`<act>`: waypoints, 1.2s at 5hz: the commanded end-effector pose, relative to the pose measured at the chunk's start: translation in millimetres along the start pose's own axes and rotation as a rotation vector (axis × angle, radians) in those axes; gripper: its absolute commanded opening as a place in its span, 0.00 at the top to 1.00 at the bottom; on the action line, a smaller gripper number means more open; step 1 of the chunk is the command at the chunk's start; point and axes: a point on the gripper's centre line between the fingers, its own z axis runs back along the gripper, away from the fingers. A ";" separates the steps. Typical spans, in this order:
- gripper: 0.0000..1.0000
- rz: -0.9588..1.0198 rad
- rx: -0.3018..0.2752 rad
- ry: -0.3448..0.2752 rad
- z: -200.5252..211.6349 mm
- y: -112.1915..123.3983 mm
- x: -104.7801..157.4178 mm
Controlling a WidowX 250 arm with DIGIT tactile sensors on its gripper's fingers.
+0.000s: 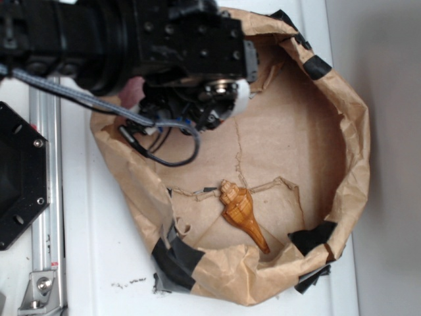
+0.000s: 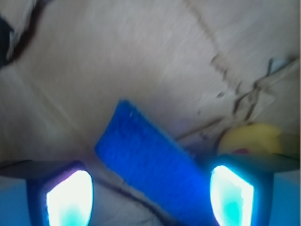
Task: Grab the blue sponge.
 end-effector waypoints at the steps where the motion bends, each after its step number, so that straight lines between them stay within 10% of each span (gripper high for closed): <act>1: 0.00 0.002 0.034 0.025 1.4 -6.5 -15.4; 5: 0.00 0.078 0.121 -0.085 -39.4 24.9 -20.7; 6: 0.62 0.223 0.206 -0.125 -32.3 19.4 -23.2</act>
